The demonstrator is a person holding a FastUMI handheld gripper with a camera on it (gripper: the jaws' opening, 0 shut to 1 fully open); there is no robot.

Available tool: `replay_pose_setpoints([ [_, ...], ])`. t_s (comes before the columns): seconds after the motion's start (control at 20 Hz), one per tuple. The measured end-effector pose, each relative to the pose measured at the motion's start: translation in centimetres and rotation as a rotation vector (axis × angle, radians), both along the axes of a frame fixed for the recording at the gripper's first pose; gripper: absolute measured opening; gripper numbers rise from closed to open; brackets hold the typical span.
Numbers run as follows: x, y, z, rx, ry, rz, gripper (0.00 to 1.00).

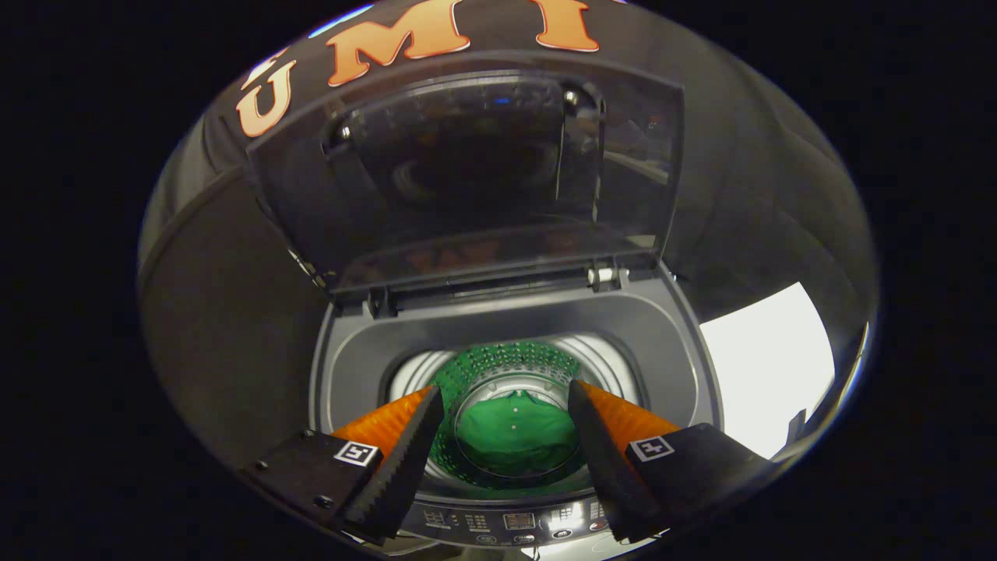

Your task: Put the clothes into the washing machine and then close the washing machine lid.

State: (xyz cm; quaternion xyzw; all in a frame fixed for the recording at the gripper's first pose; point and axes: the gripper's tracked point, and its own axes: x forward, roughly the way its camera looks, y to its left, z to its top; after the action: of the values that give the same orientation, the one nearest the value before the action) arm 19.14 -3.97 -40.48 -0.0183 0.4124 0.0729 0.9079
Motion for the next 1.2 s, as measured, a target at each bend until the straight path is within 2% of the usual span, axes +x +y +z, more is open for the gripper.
replay_pose_setpoints([
  [0.4, 2.4, 2.1, 11.6, -0.004, -0.193, 0.061, 0.99],
  [0.75, 6.4, 5.4, 21.7, 0.041, -0.37, 0.116, 0.99],
  [0.9, 8.8, 5.8, 23.4, 0.027, -0.407, 0.121, 0.99],
  [1.2, 14.0, 6.4, 22.1, 0.008, -0.405, 0.121, 0.99],
])
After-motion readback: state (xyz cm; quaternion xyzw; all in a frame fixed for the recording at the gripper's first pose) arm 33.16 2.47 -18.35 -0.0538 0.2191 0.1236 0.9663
